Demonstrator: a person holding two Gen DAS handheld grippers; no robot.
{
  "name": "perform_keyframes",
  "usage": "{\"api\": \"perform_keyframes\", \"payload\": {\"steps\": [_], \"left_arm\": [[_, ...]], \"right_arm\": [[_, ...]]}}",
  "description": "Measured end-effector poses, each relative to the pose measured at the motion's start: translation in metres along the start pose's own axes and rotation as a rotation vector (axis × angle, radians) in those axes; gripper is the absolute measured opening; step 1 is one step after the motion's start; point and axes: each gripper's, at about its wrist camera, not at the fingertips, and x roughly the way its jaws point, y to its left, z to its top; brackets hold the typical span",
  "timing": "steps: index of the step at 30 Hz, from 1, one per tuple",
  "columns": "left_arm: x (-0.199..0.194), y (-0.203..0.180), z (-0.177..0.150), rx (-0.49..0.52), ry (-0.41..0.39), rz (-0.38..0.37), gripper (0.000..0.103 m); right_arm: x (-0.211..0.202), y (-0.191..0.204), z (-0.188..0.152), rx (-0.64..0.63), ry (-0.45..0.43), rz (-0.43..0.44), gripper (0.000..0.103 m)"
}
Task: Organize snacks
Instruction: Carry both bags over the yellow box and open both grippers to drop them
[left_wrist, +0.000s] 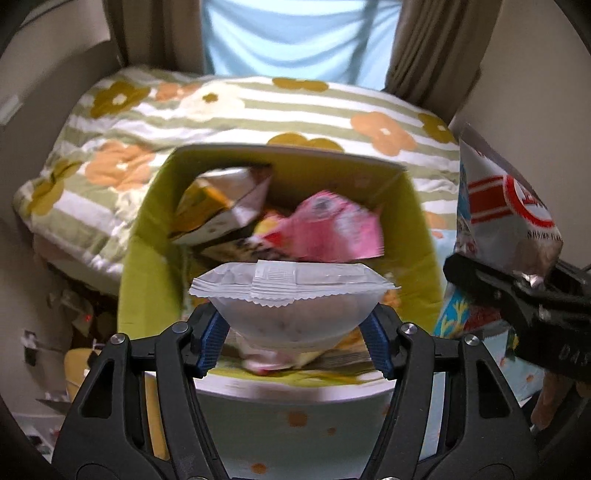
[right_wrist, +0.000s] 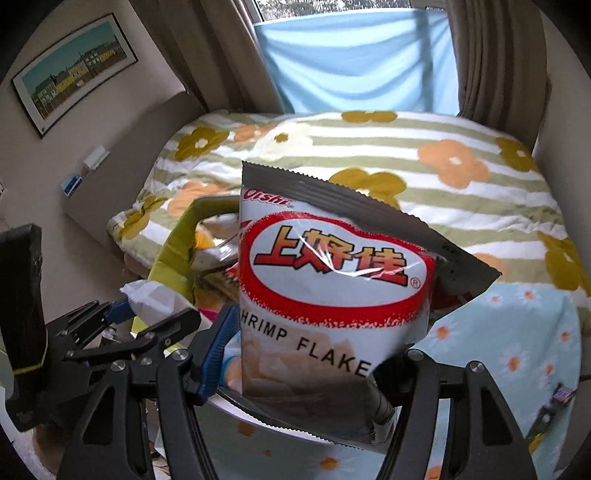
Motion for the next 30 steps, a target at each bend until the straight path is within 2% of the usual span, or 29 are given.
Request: {"api": "perform_keyframes", "payload": {"steps": [5, 10, 12, 13, 14, 19, 27, 28, 30], "left_arm": [[0.016, 0.030, -0.004, 0.018, 0.027, -0.030, 0.060], [0.033, 0.035, -0.002, 0.030, 0.056, -0.088, 0.063], [0.036, 0.038, -0.001, 0.034, 0.055, -0.089, 0.083], [0.035, 0.040, -0.002, 0.039, 0.052, -0.084, 0.101], [0.032, 0.042, -0.003, 0.046, 0.036, -0.064, 0.103], [0.022, 0.054, -0.007, 0.023, 0.020, -0.043, 0.103], [0.022, 0.061, -0.014, -0.022, 0.042, -0.026, 0.103], [0.021, 0.061, -0.013, -0.021, 0.040, -0.017, 0.103], [0.018, 0.060, -0.012, -0.016, 0.033, -0.005, 0.103]], "right_arm": [[0.021, 0.013, -0.004, 0.034, 0.026, -0.021, 0.062], [0.030, 0.011, -0.010, 0.086, 0.050, -0.053, 0.062], [0.030, 0.009, -0.013, 0.105, 0.059, -0.069, 0.062], [0.029, 0.007, -0.014, 0.112, 0.062, -0.074, 0.062], [0.029, 0.005, -0.015, 0.118, 0.066, -0.077, 0.062], [0.032, -0.004, -0.021, 0.111, 0.089, -0.078, 0.062], [0.042, 0.002, -0.025, 0.045, 0.123, -0.082, 0.063], [0.045, 0.002, -0.025, 0.043, 0.127, -0.084, 0.064], [0.049, 0.001, -0.026, 0.040, 0.125, -0.086, 0.077]]}}
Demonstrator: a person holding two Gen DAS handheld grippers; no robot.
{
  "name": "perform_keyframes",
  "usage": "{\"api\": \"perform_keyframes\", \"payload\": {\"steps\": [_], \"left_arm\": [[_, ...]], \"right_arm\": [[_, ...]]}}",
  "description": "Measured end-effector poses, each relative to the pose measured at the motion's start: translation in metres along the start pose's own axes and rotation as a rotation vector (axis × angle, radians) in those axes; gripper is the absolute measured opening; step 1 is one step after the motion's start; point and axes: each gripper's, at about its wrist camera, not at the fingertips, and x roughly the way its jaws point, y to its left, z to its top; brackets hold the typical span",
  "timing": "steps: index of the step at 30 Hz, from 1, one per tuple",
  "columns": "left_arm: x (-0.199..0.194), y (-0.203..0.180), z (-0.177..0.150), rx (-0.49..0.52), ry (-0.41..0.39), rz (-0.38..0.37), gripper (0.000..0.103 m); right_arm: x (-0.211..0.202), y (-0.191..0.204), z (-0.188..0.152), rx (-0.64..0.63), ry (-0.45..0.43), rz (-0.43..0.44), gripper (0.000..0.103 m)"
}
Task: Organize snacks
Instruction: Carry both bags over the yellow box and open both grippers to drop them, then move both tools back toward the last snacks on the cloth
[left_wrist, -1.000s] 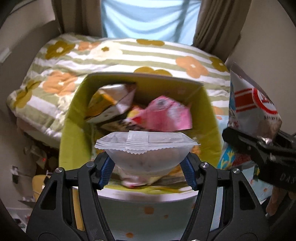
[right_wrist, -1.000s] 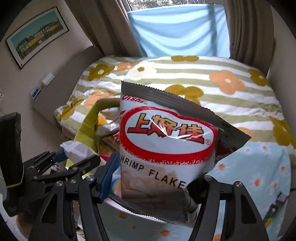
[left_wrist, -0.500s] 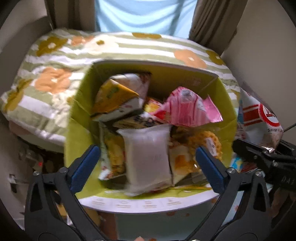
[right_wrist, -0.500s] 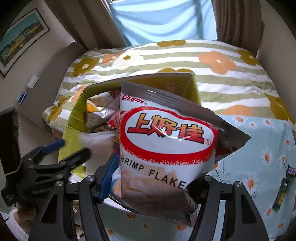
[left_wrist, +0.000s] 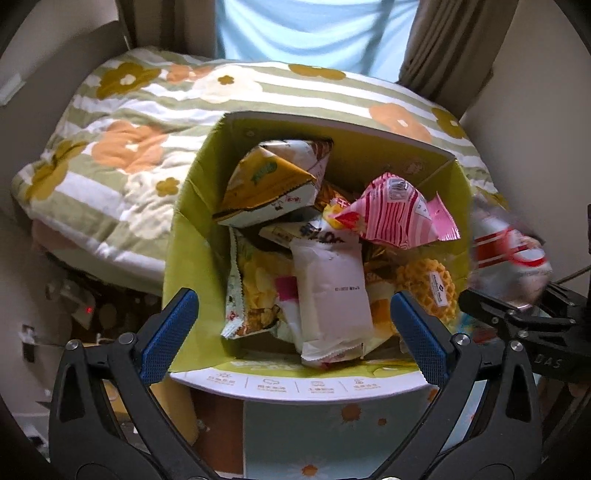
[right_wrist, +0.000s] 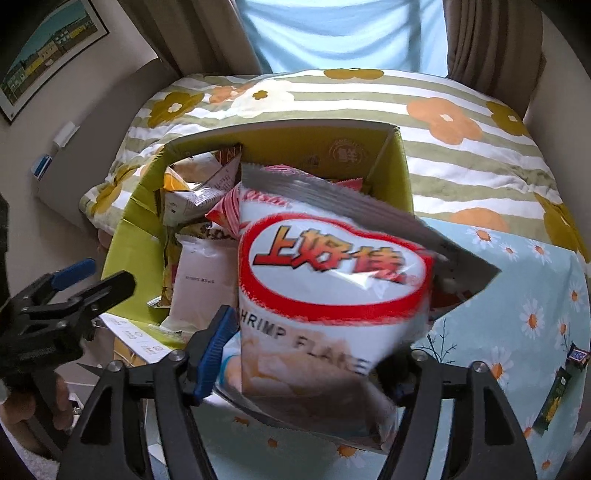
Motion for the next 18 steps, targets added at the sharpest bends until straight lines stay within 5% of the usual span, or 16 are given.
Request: {"api": "perform_keyframes", "payload": {"steps": [2, 18], "left_arm": [[-0.005, 0.000, -0.001, 0.010, -0.010, 0.017, 0.103], [-0.020, -0.011, -0.008, 0.072, -0.051, -0.005, 0.103]], "right_arm": [[0.001, 0.000, -0.002, -0.004, -0.014, 0.000, 0.102], [-0.049, -0.001, -0.028, 0.051, -0.178, -0.011, 0.102]]}}
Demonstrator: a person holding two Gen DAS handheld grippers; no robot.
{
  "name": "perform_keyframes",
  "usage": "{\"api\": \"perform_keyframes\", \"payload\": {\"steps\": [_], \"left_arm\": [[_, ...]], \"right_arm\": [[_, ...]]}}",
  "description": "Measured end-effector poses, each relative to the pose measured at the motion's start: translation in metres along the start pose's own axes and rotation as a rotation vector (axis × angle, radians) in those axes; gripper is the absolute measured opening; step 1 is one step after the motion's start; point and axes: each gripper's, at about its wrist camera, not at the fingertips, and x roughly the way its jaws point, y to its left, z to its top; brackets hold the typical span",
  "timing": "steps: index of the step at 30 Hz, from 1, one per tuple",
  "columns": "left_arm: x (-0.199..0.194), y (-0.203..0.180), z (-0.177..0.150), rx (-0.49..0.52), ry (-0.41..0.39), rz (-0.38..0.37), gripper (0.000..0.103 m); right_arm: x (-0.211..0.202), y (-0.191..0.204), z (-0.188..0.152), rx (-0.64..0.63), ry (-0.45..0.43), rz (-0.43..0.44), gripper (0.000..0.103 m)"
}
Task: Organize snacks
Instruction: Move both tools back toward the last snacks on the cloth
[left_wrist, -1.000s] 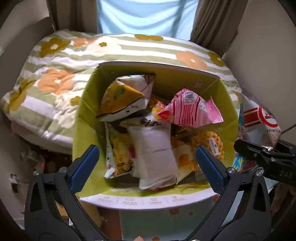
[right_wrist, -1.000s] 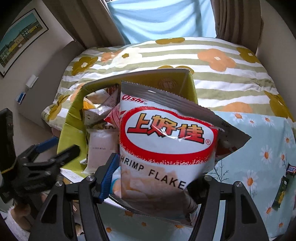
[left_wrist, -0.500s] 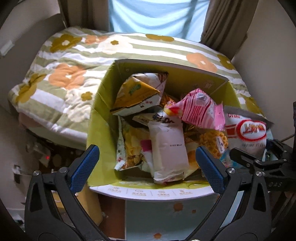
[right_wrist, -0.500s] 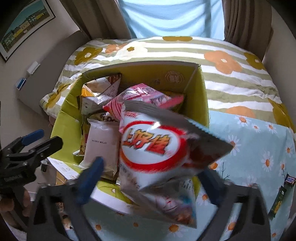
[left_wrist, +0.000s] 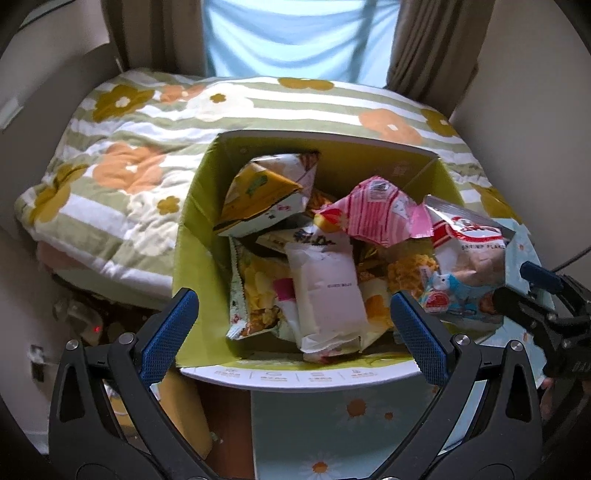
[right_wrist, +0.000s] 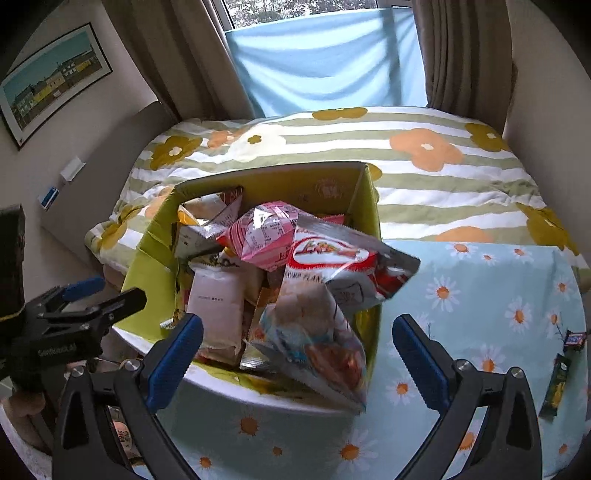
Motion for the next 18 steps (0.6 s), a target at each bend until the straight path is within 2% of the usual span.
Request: {"api": "perform_keyframes", "payload": {"steps": [7, 13, 18], "left_arm": [[-0.012, -0.019, 0.004, 0.074, -0.043, -0.047, 0.103], [-0.018, -0.049, 0.009, 0.134, -0.063, -0.110, 0.103], [-0.025, -0.096, 0.012, 0.201, -0.079, -0.169, 0.103]], "right_arm": [[-0.025, -0.007, -0.017, 0.044, -0.048, -0.043, 0.102], [-0.051, -0.037, -0.040, 0.128, -0.072, -0.115, 0.102], [-0.075, -0.075, -0.055, 0.204, -0.100, -0.181, 0.102]]}}
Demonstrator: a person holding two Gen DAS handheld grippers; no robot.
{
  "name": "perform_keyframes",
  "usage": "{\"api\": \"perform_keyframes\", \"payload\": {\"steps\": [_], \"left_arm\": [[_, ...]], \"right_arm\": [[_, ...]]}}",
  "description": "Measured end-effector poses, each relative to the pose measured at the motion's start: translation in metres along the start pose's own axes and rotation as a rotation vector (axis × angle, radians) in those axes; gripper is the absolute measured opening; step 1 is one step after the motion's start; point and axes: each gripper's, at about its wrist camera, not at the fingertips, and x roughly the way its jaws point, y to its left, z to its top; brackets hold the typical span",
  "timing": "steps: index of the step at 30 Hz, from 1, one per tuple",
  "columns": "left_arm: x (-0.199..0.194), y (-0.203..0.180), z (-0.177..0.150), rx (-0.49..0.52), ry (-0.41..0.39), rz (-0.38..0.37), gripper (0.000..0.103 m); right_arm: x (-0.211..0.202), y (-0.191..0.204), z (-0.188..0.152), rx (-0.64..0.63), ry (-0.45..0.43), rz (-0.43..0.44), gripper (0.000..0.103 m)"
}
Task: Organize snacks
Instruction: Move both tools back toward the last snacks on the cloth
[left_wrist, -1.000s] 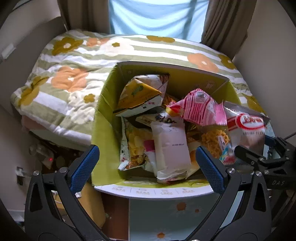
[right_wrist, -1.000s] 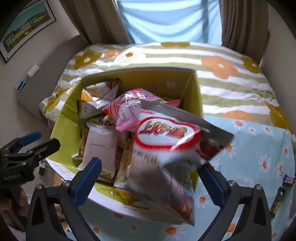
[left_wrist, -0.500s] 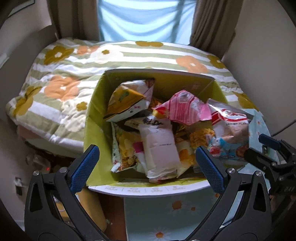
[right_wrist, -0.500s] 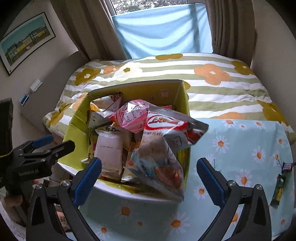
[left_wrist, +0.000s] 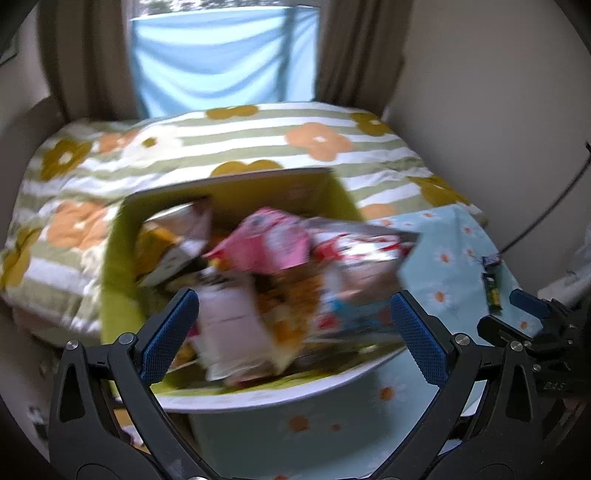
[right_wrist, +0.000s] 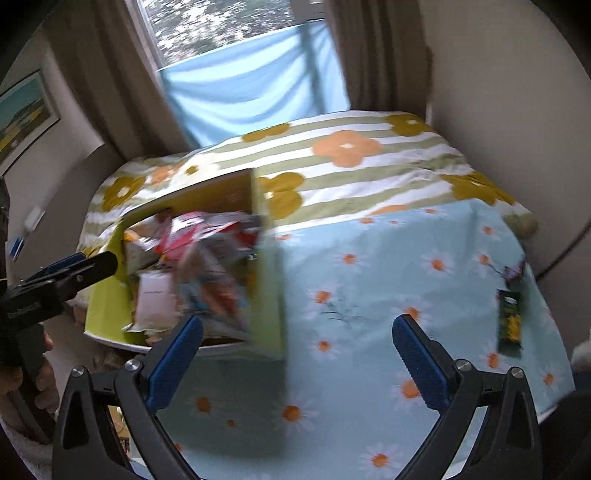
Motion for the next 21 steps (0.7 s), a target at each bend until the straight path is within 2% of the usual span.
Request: {"api": "perform_keyframes", "payload": {"steps": [4, 9, 16, 21], "left_arm": [[0.007, -0.048, 0.009, 0.063, -0.001, -0.036, 0.103], [0.029, -0.115, 0.018, 0.132, 0.033, -0.096, 0.103], [0.066, -0.212, 0.029, 0.214, 0.082, -0.149, 0.103], [0.098, -0.262, 0.029, 0.236, 0.134, -0.161, 0.103]], "right_arm": [[-0.012, -0.040, -0.001, 0.045, -0.016, -0.069, 0.102], [-0.026, -0.100, -0.008, 0.122, -0.016, -0.133, 0.102], [-0.033, -0.176, -0.016, 0.197, 0.008, -0.154, 0.102], [-0.033, -0.221, -0.010, 0.167, 0.014, -0.162, 0.102]]}}
